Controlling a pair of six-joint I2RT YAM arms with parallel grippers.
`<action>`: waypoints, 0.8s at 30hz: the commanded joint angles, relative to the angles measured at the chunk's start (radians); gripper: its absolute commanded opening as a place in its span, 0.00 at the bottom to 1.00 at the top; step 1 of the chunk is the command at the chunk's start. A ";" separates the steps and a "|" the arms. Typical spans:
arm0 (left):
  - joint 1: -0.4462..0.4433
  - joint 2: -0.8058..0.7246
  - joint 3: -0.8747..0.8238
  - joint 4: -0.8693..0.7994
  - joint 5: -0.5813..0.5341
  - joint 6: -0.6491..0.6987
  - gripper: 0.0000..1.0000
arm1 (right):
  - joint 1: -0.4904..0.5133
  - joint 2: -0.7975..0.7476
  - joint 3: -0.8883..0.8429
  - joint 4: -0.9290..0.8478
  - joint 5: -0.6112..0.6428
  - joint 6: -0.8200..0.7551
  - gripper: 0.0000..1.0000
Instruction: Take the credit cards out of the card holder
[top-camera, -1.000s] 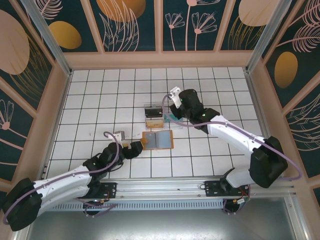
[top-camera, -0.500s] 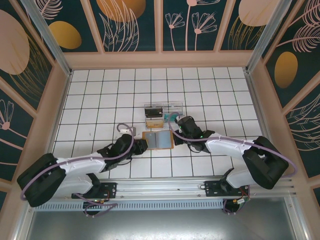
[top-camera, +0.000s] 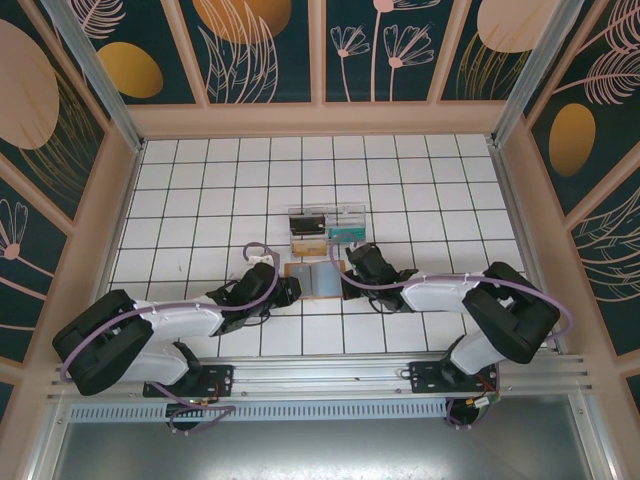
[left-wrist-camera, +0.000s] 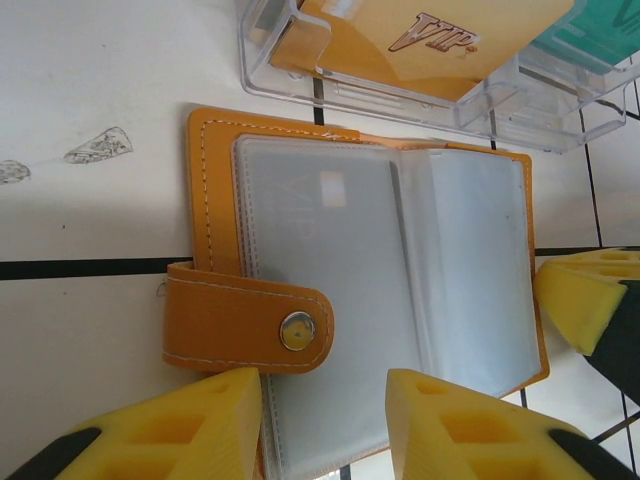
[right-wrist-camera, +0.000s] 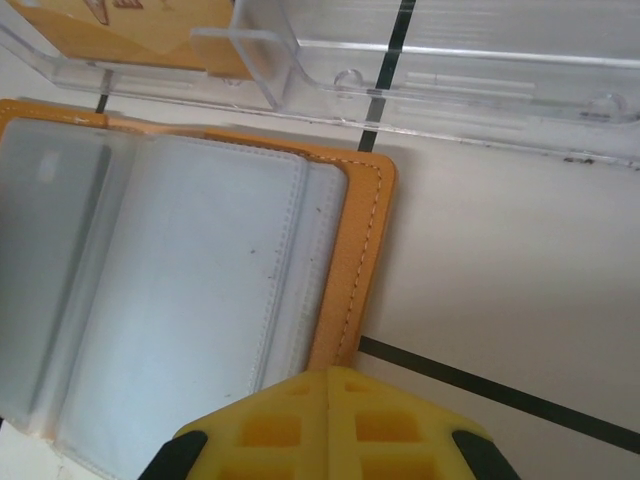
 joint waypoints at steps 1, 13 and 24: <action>0.000 0.016 0.025 -0.026 -0.013 0.004 0.39 | 0.009 0.043 0.029 0.002 0.042 0.010 0.02; -0.001 0.060 0.032 -0.016 -0.009 0.010 0.38 | 0.031 0.086 0.033 -0.015 0.056 0.021 0.01; -0.001 0.088 0.034 0.077 0.074 0.003 0.39 | 0.052 0.093 0.046 -0.019 0.056 0.028 0.01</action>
